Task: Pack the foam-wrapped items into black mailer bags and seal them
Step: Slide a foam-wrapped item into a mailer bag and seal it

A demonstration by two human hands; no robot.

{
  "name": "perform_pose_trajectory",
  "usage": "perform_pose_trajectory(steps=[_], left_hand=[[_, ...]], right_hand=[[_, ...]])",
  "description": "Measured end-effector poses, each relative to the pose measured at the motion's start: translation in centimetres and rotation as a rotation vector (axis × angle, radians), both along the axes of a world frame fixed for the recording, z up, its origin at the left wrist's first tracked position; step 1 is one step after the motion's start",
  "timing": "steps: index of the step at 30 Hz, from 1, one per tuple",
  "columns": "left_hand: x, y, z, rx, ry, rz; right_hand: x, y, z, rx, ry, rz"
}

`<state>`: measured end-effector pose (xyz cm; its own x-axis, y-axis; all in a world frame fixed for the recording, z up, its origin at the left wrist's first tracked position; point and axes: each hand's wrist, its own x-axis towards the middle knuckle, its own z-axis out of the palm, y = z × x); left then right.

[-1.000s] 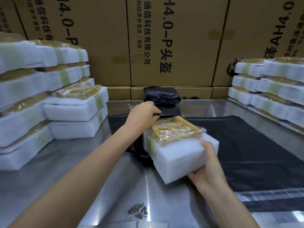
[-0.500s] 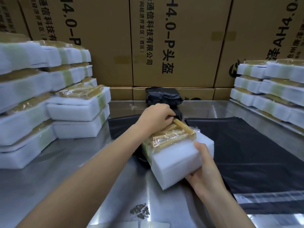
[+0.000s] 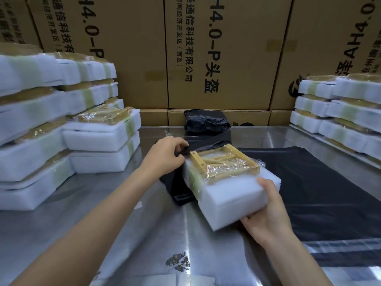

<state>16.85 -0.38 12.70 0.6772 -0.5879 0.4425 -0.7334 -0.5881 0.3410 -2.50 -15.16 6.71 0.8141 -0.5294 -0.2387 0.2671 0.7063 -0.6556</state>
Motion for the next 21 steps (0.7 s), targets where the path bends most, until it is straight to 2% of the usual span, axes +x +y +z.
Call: perform_pose_trajectory(steps=[3, 5, 8, 11, 16, 18, 21], left_hand=[[-0.9, 0.3, 0.0, -0.083, -0.128, -0.007], [-2.0, 0.0, 0.5, -0.142, -0.183, -0.085], [-3.8, -1.5, 1.4, -0.09, -0.187, -0.176], [-4.0, -3.3, 1.8, 0.024, -0.214, -0.081], [-3.8, -5.5, 2.6, 0.062, -0.27, 0.026], [-4.5, -6.2, 2.7, 0.017, -0.264, -0.022], [-6.0, -6.3, 2.3, -0.029, -0.216, -0.201]], right_hand=[[0.1, 0.4, 0.4, 0.029, -0.023, -0.002], [0.3, 0.8, 0.6, 0.005, -0.032, -0.012], [0.6, 1.5, 0.5, -0.059, -0.012, -0.06], [0.7, 2.2, 0.3, -0.133, 0.008, -0.077], [0.9, 3.3, -0.2, -0.141, 0.039, -0.071], [1.2, 3.5, -0.3, -0.12, 0.046, -0.062], [1.5, 2.9, -0.3, -0.081, 0.06, -0.048]])
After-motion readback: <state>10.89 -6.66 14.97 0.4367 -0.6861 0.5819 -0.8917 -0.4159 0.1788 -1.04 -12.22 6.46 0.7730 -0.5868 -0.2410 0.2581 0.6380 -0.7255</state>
